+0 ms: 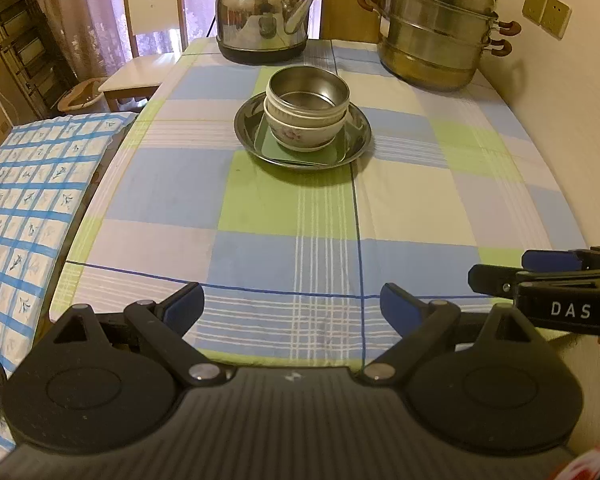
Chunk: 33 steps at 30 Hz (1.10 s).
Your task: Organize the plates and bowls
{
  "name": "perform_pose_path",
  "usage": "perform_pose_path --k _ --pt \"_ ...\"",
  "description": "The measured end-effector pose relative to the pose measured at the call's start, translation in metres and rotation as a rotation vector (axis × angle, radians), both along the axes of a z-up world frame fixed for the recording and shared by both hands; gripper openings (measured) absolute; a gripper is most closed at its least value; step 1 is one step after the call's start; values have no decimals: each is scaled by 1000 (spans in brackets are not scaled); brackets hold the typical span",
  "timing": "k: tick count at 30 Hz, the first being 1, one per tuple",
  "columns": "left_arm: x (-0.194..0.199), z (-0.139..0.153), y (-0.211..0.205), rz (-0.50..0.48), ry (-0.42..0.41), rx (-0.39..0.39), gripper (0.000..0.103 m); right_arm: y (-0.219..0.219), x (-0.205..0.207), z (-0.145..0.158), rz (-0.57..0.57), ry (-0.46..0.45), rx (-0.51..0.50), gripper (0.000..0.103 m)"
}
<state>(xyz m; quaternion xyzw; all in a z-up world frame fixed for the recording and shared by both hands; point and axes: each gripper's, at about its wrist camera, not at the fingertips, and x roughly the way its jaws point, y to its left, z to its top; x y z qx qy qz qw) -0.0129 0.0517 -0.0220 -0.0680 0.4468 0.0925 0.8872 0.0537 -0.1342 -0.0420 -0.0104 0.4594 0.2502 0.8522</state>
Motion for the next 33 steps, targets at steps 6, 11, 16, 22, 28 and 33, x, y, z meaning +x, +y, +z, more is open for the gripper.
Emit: perform_pose_path --k 6,11,16,22,28,33 --pt "-3 0 12 -14 3 -4 94 12 -4 0 -14 8 -6 69" --pt "-8 0 20 -22 6 -10 94 19 -10 1 -21 9 -4 69" --pt "-9 -1 24 -31 6 -16 94 24 -15 2 -22 9 -7 69" --pt "-11 -1 25 -36 2 -21 94 25 -17 3 -29 4 -8 69" --pt "-11 0 25 -37 2 -22 94 25 -18 3 -29 2 -10 69" --pt "-11 -1 25 -37 2 -20 94 25 -19 4 -29 3 -10 69"
